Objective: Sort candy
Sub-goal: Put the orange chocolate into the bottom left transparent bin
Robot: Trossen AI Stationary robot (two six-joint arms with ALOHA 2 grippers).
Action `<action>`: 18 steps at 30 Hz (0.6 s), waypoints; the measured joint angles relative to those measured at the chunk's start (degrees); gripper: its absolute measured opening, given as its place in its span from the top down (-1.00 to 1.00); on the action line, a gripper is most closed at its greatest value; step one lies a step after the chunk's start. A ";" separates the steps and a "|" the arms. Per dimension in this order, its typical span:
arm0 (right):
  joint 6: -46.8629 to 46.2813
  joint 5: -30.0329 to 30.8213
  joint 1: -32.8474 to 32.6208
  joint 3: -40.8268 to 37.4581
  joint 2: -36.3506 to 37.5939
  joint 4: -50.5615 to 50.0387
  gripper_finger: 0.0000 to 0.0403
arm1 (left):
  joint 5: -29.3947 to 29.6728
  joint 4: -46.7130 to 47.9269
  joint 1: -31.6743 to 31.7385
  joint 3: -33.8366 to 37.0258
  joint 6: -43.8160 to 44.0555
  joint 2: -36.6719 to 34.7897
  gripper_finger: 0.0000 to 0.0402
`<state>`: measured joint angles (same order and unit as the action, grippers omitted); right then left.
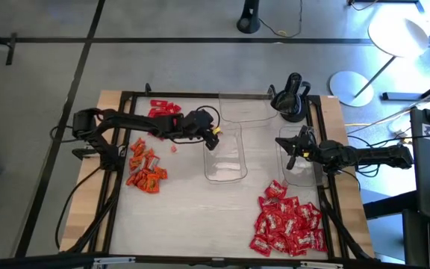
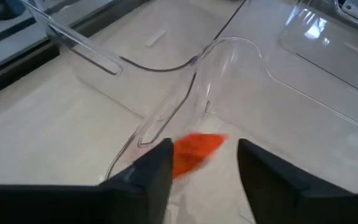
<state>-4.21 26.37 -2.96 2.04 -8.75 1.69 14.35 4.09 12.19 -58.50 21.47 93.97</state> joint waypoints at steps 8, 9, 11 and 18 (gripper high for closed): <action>0.00 -0.46 -0.01 0.01 0.00 -0.09 0.93 | -0.68 4.23 -0.94 -0.04 -0.63 -4.72 -0.24; 0.00 -0.46 -0.02 0.02 0.00 -0.09 0.93 | -0.68 5.41 -1.30 -0.04 -0.59 -5.74 -0.25; 0.00 -0.46 -0.02 0.02 -0.02 -0.09 0.93 | -0.67 8.24 -2.13 -0.04 -0.23 -8.35 -0.24; -2.74 4.90 0.03 0.00 -0.14 1.02 0.93 | -0.66 20.95 -6.13 -0.09 3.50 -16.96 -0.20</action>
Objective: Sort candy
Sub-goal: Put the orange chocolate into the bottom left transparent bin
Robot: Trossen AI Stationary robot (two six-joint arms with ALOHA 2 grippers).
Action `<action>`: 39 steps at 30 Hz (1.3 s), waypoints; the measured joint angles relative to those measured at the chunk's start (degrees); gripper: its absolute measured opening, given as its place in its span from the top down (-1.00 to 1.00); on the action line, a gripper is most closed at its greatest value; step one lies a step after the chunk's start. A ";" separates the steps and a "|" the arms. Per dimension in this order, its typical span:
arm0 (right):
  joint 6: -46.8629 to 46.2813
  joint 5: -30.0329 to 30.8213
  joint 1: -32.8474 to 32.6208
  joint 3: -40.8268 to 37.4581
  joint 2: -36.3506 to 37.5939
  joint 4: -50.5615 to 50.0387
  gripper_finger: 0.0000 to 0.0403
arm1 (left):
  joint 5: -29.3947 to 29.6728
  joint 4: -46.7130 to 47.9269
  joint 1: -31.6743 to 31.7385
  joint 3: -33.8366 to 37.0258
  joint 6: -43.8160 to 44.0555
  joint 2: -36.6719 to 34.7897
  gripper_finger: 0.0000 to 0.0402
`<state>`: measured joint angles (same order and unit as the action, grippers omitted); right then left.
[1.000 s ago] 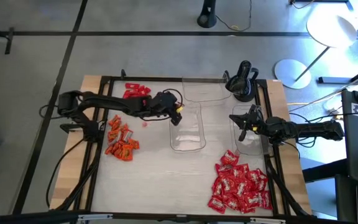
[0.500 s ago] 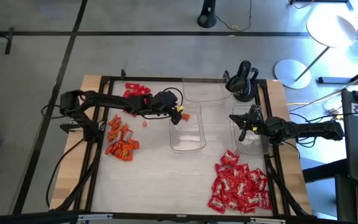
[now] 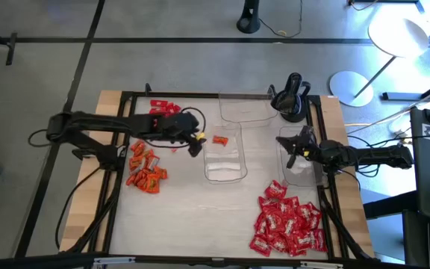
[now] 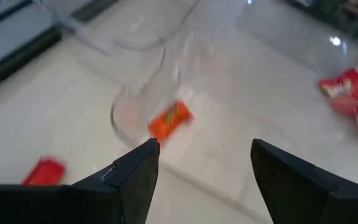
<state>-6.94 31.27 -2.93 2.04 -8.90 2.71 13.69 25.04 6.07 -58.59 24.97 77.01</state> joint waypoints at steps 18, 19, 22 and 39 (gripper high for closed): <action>-0.26 6.66 -0.03 0.00 0.06 0.10 0.93 | 2.19 24.11 -14.09 0.00 18.10 -4.63 -0.20; -0.26 6.66 -0.03 0.00 0.06 0.10 0.93 | 2.19 24.15 -14.48 0.00 18.43 -4.63 -0.20; -0.26 6.66 -0.03 0.00 0.06 0.12 0.93 | 2.23 24.14 -15.58 0.00 19.89 -4.63 -0.20; -0.22 6.66 -0.03 0.00 0.06 0.14 0.93 | 1.34 46.03 -24.72 0.00 47.95 -4.63 -0.20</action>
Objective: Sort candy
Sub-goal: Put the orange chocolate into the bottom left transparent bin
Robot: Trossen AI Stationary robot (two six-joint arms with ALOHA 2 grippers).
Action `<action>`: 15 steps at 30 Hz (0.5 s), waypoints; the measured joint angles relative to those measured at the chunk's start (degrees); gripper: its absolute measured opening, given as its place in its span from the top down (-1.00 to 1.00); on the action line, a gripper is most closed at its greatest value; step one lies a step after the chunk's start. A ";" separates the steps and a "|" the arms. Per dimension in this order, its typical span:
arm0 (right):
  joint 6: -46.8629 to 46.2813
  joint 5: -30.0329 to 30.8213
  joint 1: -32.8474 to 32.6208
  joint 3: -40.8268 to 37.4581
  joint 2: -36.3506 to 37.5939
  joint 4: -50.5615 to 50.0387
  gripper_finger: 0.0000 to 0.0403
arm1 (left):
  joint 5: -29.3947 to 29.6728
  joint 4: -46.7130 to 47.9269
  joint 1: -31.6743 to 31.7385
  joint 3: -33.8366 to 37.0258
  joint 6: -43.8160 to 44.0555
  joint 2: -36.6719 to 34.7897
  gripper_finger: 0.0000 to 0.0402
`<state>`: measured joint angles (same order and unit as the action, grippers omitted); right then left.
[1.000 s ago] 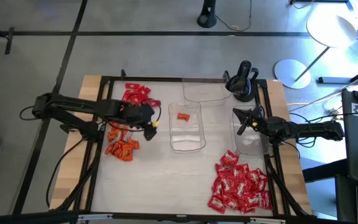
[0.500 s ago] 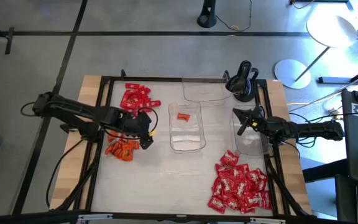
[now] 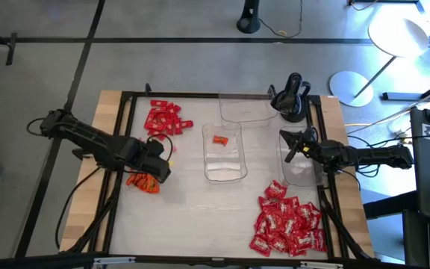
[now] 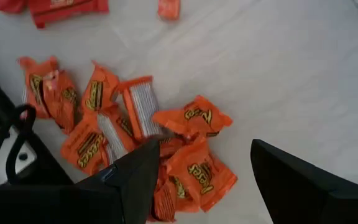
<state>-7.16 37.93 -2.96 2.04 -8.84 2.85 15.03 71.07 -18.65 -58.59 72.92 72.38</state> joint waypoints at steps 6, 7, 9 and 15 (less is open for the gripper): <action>0.00 0.00 0.00 0.00 0.00 0.00 0.93 | -5.63 -1.55 0.36 3.47 0.27 0.00 -0.20; 0.00 0.00 0.00 0.00 0.00 0.01 0.93 | -7.47 -2.39 0.32 4.76 0.40 0.02 -0.20; 0.00 0.00 0.00 0.00 0.00 0.00 0.93 | -9.52 -4.79 -0.20 7.56 -0.01 0.04 -0.20; 0.00 -0.01 0.00 0.02 0.00 0.02 0.93 | -9.82 -10.65 -0.34 13.47 -2.23 0.04 -0.20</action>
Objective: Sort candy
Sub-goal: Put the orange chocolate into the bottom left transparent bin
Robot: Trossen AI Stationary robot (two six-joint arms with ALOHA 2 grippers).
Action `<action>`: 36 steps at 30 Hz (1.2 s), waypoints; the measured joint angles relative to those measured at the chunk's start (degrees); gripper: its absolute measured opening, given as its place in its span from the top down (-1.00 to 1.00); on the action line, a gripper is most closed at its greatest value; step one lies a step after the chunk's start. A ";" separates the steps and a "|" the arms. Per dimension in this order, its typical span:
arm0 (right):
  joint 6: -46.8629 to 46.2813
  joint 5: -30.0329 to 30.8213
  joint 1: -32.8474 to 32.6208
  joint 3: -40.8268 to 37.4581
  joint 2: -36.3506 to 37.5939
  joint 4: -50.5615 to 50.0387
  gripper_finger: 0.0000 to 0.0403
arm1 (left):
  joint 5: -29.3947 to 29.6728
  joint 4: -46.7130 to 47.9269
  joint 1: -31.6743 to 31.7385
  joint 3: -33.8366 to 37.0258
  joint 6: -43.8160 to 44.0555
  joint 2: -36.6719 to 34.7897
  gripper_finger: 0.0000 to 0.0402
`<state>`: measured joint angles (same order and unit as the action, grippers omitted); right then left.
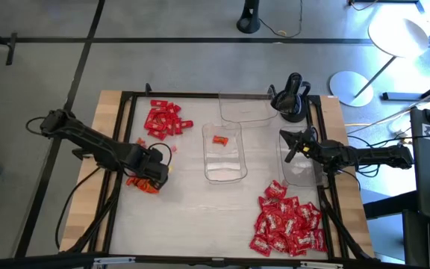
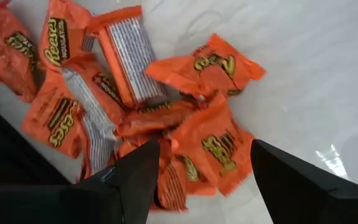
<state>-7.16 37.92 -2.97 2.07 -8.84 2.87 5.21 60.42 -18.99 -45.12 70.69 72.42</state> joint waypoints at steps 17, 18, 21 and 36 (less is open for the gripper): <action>0.00 0.01 -0.02 0.00 0.00 0.00 0.93 | 0.36 -10.42 -0.05 8.17 -6.48 -0.04 0.06; 0.00 0.01 0.00 0.00 0.00 0.00 0.93 | 0.32 -10.59 -0.04 8.17 -6.64 -0.04 0.12; -0.01 0.00 -0.02 0.00 0.00 0.00 0.93 | -0.03 -10.80 -0.04 8.19 -7.33 0.00 0.30; 0.00 0.00 -0.02 0.02 0.00 0.00 0.93 | -0.81 -12.20 -0.04 8.21 -12.49 0.07 0.98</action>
<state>-7.16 37.92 -2.98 2.09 -8.84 2.87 4.40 48.22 -19.03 -36.91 58.20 72.49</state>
